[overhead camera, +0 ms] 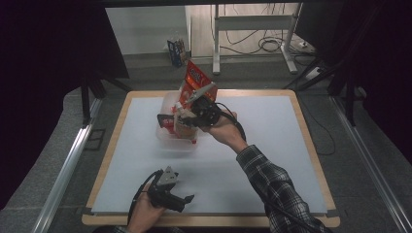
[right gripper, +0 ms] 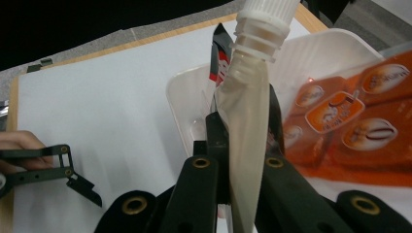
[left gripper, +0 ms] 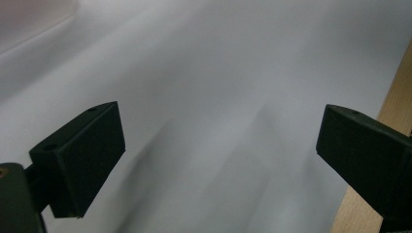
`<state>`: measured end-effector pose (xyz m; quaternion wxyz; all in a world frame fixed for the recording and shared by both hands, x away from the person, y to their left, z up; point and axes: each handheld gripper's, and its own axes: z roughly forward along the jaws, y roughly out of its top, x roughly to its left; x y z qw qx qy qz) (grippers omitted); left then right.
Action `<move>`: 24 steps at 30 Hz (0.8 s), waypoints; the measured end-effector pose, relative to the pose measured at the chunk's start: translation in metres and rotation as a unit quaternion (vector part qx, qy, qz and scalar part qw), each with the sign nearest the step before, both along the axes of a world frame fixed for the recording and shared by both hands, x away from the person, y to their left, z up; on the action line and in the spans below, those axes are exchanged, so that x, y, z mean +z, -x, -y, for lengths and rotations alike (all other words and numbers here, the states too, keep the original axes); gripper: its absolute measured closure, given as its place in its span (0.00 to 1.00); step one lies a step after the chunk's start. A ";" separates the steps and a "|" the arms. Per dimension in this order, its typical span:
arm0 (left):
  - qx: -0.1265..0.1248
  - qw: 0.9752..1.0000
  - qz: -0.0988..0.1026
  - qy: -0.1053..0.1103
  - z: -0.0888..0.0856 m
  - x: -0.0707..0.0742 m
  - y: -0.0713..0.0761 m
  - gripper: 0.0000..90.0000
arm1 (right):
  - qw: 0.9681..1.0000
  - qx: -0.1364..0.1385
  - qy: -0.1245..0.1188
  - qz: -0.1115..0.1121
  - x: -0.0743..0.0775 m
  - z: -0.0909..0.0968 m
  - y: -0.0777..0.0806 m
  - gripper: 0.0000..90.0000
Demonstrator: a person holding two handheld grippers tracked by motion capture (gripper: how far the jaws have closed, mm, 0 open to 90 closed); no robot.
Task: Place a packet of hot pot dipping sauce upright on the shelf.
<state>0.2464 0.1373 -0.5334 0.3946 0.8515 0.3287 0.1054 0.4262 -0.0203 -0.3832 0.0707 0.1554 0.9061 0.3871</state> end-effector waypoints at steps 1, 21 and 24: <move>0.000 1.000 0.000 0.000 0.000 0.000 0.000 0.04 | 1.000 0.001 0.001 -0.001 0.000 -0.003 0.000 0.98; 0.002 1.000 0.003 -0.006 -0.003 0.001 0.000 0.04 | 0.999 0.012 0.039 -0.018 -0.038 -0.038 -0.007 0.98; 0.001 1.000 0.002 -0.006 -0.002 0.001 0.000 0.04 | 0.999 0.011 0.034 -0.020 -0.044 -0.041 -0.008 0.97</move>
